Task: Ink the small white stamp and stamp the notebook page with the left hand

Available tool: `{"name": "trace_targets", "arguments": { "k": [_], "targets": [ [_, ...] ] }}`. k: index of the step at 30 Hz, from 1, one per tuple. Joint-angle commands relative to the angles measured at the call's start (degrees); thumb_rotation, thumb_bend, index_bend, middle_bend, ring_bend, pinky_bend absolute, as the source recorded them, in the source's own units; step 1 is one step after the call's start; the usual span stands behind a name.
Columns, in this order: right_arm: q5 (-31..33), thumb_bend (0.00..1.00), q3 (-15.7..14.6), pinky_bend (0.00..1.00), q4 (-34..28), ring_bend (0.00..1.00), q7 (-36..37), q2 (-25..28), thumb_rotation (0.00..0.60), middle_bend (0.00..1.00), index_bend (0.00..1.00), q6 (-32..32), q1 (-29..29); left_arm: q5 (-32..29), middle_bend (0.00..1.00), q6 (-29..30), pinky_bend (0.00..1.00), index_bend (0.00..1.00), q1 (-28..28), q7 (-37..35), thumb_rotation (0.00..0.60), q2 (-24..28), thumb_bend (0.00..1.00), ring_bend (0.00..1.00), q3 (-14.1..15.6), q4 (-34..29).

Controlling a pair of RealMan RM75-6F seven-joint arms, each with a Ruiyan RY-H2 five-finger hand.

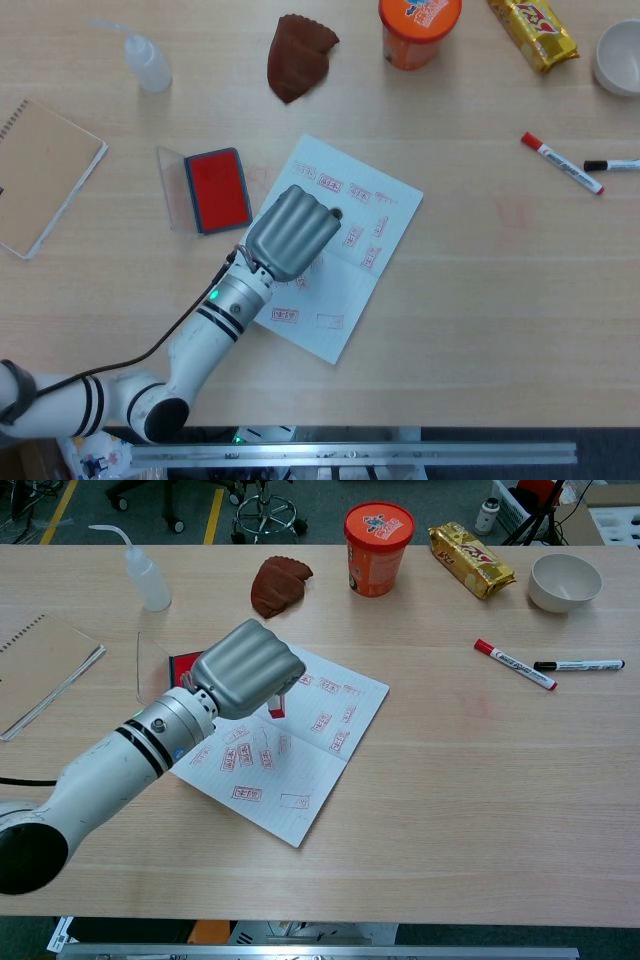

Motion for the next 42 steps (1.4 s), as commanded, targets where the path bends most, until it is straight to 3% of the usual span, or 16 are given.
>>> {"name": "trace_targets", "arguments": {
  "k": [1, 18, 29, 42],
  "targets": [
    [0.0, 0.07, 0.0, 0.52, -0.1, 0.41, 0.0, 0.1, 0.6, 0.51, 0.43, 0.1, -0.1, -0.3, 0.98, -0.3, 1.0, 0.57, 0.0, -0.4, 0.6, 0.3, 0.28, 1.0, 0.0, 0.9],
    [0.0, 0.07, 0.0, 0.52, -0.9, 0.41, -0.9, 0.2, 0.6, 0.51, 0.43, 0.2, -0.1, 0.7, 0.98, -1.9, 1.0, 0.57, 0.8, -7.0, 0.6, -0.8, 0.28, 1.0, 1.2, 6.9],
    [0.6, 0.07, 0.0, 0.52, -1.2, 0.41, -1.4, 0.6, 0.6, 0.51, 0.43, 0.3, -0.4, 0.8, 0.98, -3.1, 1.0, 0.57, -0.5, -6.2, 0.6, -4.1, 0.28, 1.0, 0.1, 10.3],
    [0.7, 0.07, 0.1, 0.52, -1.4, 0.41, -2.1, 0.3, 0.6, 0.51, 0.43, -0.3, 0.0, 1.8, 0.98, -3.2, 1.0, 0.57, 0.8, -8.3, 0.6, -1.5, 0.28, 1.0, 1.6, 12.2]
  ]
}}
